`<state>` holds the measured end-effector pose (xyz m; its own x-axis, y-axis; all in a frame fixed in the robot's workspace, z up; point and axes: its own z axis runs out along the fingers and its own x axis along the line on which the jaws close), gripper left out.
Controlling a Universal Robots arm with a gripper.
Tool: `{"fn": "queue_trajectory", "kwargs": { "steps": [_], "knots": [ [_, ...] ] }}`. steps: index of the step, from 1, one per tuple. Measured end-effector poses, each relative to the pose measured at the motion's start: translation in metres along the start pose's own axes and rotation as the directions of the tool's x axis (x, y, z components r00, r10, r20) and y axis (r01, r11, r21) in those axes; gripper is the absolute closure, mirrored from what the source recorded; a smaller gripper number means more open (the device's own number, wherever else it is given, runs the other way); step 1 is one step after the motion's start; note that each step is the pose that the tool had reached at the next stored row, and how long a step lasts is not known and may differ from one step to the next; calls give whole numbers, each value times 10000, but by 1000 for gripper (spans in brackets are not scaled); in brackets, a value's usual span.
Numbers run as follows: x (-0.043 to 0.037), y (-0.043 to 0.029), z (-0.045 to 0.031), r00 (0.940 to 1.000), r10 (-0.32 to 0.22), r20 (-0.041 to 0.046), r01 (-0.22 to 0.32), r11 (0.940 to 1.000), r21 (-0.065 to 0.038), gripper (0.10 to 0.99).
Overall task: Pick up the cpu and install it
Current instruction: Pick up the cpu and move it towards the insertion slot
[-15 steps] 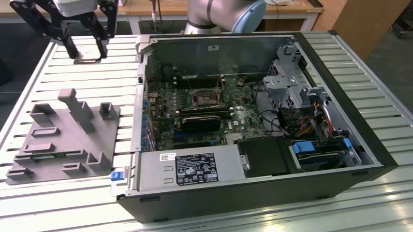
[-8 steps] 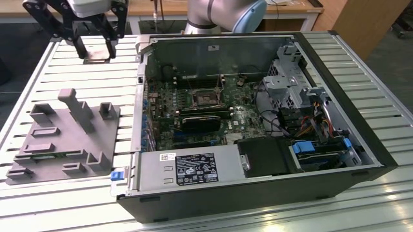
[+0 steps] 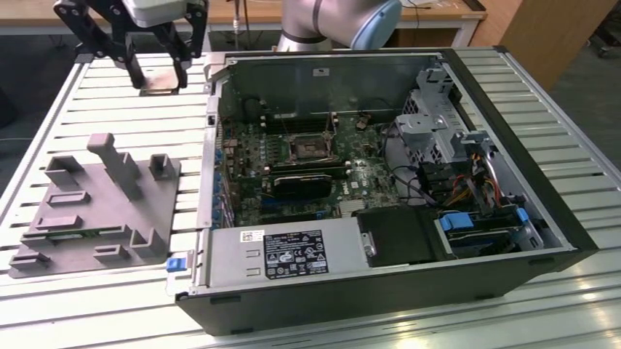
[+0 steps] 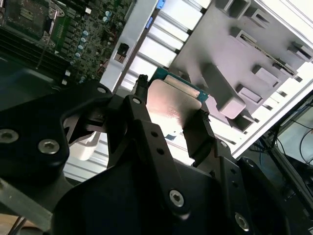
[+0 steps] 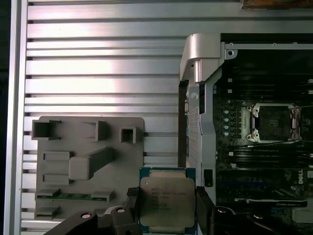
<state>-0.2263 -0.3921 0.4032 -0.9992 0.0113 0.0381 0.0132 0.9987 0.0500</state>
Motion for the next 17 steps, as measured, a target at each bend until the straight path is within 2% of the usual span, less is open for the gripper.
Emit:
{"fn": "queue_trajectory", "kwargs": {
  "steps": [17],
  "knots": [
    [-249, 8, 9, 10000, 0, 0, 0, 10000, 0, 541]
  ]
}}
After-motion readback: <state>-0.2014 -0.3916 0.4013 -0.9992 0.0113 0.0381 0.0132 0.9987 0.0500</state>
